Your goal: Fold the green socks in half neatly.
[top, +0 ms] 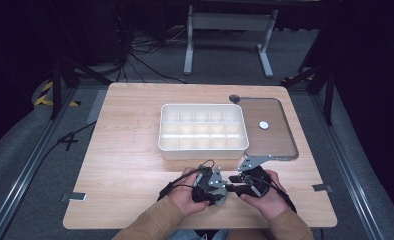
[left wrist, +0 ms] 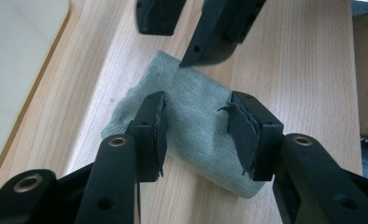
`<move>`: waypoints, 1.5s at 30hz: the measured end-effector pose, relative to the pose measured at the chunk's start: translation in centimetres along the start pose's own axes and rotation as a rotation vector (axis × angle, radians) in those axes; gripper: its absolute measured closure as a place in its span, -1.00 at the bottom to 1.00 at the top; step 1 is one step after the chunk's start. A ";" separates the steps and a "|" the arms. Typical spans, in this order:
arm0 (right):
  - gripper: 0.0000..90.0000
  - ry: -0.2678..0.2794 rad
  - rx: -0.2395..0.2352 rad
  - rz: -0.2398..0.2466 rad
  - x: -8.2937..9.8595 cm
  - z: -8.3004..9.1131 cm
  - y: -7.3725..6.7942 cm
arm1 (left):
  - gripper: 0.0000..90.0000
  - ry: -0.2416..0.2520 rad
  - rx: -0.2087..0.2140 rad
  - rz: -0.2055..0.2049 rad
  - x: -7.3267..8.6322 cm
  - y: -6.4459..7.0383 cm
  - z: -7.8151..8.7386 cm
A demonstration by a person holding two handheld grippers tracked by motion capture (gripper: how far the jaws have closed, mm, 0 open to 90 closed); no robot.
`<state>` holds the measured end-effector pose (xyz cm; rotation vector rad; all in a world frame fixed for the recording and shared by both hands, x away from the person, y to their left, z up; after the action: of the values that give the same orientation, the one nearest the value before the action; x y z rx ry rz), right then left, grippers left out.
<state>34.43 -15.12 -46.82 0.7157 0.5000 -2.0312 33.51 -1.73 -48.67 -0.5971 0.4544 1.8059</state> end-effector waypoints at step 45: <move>0.71 -0.068 -0.192 -0.016 -1.4 -1.7 0.1 | -0.08 -0.034 -0.065 0.219 4.2 -3.5 5.1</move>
<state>35.60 -13.28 -47.15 0.5267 0.6525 -1.9833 34.96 5.44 -47.15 -0.5782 0.4533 2.0424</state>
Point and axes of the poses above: each handheld gripper's, and its own axes: z roughly backward along the jaws, x roughly out of its underside, y roughly to its right, the point moved 5 cm from there along -z, roughly forward along the jaws, and after that the axes turned 6 degrees about z, right-handed, at the moved point
